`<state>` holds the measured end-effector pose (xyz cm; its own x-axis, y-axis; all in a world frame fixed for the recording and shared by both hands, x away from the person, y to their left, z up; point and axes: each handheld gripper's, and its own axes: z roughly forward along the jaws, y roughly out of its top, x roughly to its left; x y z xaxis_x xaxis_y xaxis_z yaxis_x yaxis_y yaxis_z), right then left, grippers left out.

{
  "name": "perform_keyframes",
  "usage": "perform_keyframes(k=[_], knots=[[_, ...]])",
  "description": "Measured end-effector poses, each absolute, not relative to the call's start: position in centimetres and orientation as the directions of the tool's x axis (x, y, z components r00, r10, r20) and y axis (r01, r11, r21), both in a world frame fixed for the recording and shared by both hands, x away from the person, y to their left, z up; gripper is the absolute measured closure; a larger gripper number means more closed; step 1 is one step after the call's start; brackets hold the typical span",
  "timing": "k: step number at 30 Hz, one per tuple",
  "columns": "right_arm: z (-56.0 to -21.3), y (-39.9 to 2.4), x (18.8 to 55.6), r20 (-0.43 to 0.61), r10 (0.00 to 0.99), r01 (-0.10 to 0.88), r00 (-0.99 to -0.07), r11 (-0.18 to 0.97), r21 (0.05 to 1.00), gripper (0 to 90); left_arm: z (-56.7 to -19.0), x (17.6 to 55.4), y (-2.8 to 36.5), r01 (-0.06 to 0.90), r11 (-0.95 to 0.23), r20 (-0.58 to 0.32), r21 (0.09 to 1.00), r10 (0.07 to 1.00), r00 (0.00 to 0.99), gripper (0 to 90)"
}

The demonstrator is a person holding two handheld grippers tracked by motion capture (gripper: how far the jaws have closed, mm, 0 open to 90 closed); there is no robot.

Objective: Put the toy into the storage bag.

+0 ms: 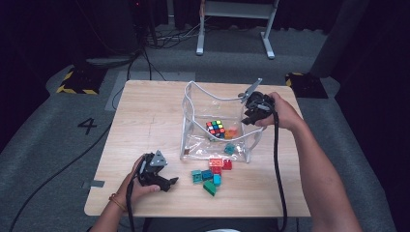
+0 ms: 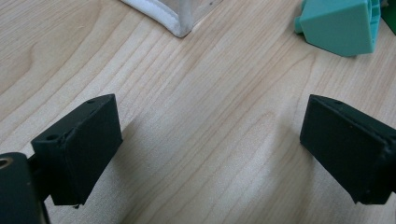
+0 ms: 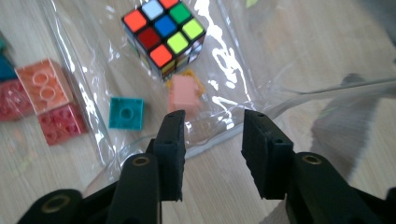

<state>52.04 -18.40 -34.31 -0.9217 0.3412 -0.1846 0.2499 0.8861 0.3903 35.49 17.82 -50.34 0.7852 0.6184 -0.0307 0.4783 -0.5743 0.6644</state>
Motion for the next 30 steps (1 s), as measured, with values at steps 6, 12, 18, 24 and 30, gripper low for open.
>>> perform_keyframes(k=[6, 12, 18, 24, 30], knots=[[-32.6, -19.9, 50.7, -0.176, 0.402, 0.246, -0.899, 0.793, 0.557, 48.8, -50.3, 35.5, 17.8, 0.479, -0.575, -0.031, 0.664, 0.618, 0.785, 5.6], [-31.4, -21.2, 49.1, -0.132, 0.477, 0.252, -0.869, 0.657, 0.711, 41.5, -50.3, 35.5, 17.8, 0.479, -0.575, -0.031, 0.664, 0.619, 0.785, 5.5], [-29.9, -22.8, 46.6, -0.153, 0.546, 0.216, -0.824, 0.551, 0.806, 33.9, -50.3, 35.5, 17.8, 0.48, -0.572, -0.031, 0.665, 0.621, 0.783, 5.5], [-29.2, -24.3, 44.5, -0.155, 0.573, 0.196, -0.805, 0.502, 0.842, 33.3, -50.3, 35.4, 17.8, 0.481, -0.572, -0.03, 0.665, 0.623, 0.782, 5.5], [-28.9, -26.4, 41.6, -0.176, 0.594, 0.16, -0.785, 0.469, 0.869, 33.1, -50.3, 35.4, 17.8, 0.484, -0.571, -0.033, 0.664, 0.624, 0.781, 5.5]])
